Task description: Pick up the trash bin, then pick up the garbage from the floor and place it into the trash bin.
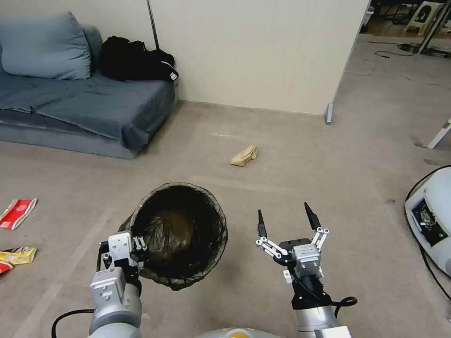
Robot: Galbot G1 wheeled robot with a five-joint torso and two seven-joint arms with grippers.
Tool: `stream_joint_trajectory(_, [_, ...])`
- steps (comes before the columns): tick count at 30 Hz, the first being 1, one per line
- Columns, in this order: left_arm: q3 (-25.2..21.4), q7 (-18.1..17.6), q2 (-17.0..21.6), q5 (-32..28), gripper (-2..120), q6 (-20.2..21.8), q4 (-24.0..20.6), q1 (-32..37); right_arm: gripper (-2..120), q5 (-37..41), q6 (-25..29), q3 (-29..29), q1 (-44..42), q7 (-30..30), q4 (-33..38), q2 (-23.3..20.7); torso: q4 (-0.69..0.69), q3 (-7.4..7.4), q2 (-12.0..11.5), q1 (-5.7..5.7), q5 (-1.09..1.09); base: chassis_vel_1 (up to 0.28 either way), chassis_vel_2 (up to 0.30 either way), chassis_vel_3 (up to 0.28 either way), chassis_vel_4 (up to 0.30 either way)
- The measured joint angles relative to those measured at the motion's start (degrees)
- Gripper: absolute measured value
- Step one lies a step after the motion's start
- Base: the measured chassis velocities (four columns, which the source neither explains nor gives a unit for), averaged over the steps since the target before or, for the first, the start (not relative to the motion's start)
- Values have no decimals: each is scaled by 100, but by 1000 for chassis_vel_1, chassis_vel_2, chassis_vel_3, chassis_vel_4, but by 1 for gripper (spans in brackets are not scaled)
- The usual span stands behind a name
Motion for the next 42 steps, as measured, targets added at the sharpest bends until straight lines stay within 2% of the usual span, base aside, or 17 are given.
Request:
stream_joint_trajectory(11, [45, -13, -94, 21, 1, -140, 121, -34, 100, -20, 56, 30, 20, -27, -60, 2, -1, 0, 0, 0, -2, -117, 110, 111, -117])
stream_joint_trajectory(13, [51, -13, -108, 33, 1, -162, 130, -36, 100, -22, 64, 31, 24, -31, -71, 1, 1, 0, 0, 0, 4, -231, 237, 240, -257])
stream_joint_trajectory(15, [51, -14, -116, 43, 1, -172, 133, -39, 100, -23, 69, 32, 26, -33, -76, 2, 1, 0, 0, 0, -3, -241, 260, 249, -263])
stream_joint_trajectory(32, [79, -13, -142, 97, 1, -243, 157, -54, 100, -53, 166, 31, 36, -86, -108, -2, 0, 1, 0, 0, 2, -290, 288, 281, -291])
stream_joint_trajectory(33, [82, -13, -143, 98, 1, -247, 158, -57, 100, -54, 183, 31, 36, -106, -108, -2, -1, 1, 0, 0, -3, -232, 248, 261, -238])
stream_joint_trajectory(36, [81, -14, -144, 100, 1, -262, 161, -59, 100, -31, 302, 31, 41, -194, -121, -3, 1, 2, 0, 1, 3, -250, 234, 246, -244])
stream_joint_trajectory(37, [79, -16, -144, 100, 1, -267, 171, -60, 100, -18, 373, 33, 43, -251, -132, -2, 0, 1, 0, 1, -3, -176, 206, 161, -172])
stream_joint_trajectory(42, [115, -19, -159, 108, 1, -273, 178, -60, 100, -7, 560, 35, 45, -377, -164, -3, 0, 1, 0, 1, 0, -81, 68, 72, -75])
